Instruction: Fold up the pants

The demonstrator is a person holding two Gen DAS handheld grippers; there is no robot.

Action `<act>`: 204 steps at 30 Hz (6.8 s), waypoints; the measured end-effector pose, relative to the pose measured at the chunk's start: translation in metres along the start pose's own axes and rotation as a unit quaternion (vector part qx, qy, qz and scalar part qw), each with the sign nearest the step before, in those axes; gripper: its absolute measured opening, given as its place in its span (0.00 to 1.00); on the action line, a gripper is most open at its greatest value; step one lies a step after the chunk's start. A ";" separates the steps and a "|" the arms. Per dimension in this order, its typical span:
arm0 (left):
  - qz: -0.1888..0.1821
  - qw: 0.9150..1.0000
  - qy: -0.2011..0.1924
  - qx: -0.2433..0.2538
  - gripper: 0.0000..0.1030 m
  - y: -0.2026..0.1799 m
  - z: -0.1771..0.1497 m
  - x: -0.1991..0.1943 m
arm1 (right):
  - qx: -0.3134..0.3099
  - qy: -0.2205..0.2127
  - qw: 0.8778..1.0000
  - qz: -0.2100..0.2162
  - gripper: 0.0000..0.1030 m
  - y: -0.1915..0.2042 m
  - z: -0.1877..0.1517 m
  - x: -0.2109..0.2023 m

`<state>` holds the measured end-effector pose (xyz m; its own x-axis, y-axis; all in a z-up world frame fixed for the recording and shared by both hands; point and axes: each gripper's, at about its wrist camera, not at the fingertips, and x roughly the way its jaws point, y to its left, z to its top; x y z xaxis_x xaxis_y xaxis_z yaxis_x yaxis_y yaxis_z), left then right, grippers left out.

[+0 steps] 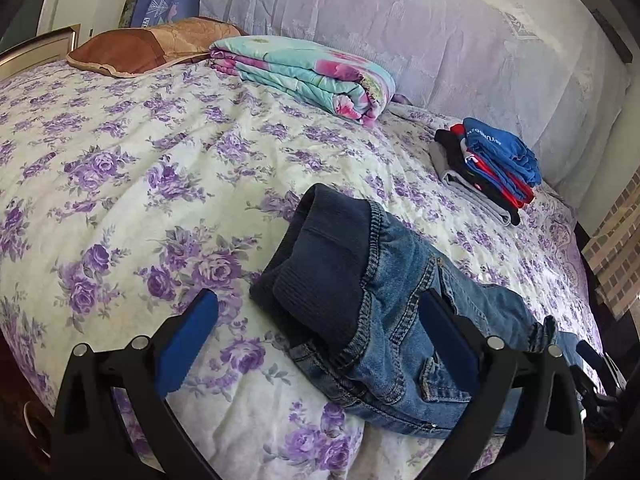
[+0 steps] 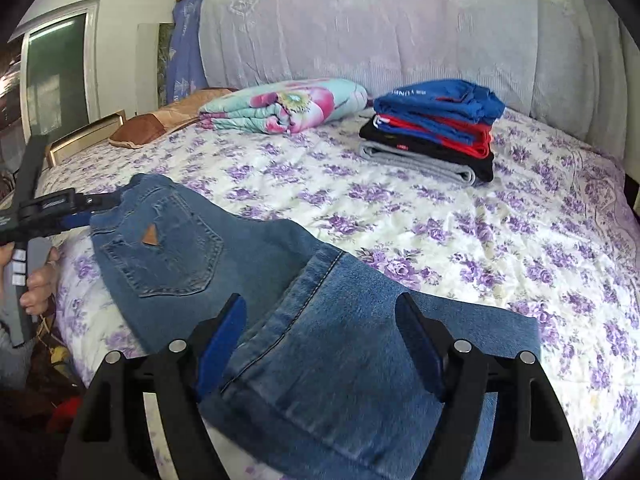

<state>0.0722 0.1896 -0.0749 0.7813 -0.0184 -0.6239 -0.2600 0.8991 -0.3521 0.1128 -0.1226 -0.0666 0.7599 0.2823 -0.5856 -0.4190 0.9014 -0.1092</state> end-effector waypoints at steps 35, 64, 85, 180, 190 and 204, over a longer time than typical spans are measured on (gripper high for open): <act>-0.145 0.977 0.057 -0.146 0.87 0.021 0.004 0.028 | 0.343 -0.084 0.936 -0.005 0.96 -0.185 -0.088 -0.053; -0.090 0.988 0.038 -0.122 0.31 0.007 0.004 0.005 | 0.374 -0.117 0.919 0.030 0.96 -0.213 -0.122 -0.046; -0.157 0.931 -0.010 0.329 0.22 -0.346 -0.080 -0.042 | 0.402 -0.145 0.900 0.090 0.96 -0.230 -0.128 -0.047; -0.220 0.948 0.193 0.125 0.96 -0.188 -0.066 0.076 | 0.384 0.019 0.906 0.174 0.96 -0.186 -0.091 -0.011; -0.225 0.946 0.190 0.138 0.96 -0.210 -0.078 0.084 | 0.328 0.049 0.929 0.164 0.96 -0.164 -0.074 0.017; -0.149 0.966 0.125 0.173 0.96 -0.223 -0.092 0.062 | 0.308 0.011 0.938 0.160 0.79 -0.158 -0.084 0.010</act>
<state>0.1264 -0.0521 -0.0994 0.6193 -0.3650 -0.6952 0.1938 0.9290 -0.3152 0.1451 -0.2899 -0.1229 0.6308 0.5703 -0.5261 -0.2521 0.7919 0.5562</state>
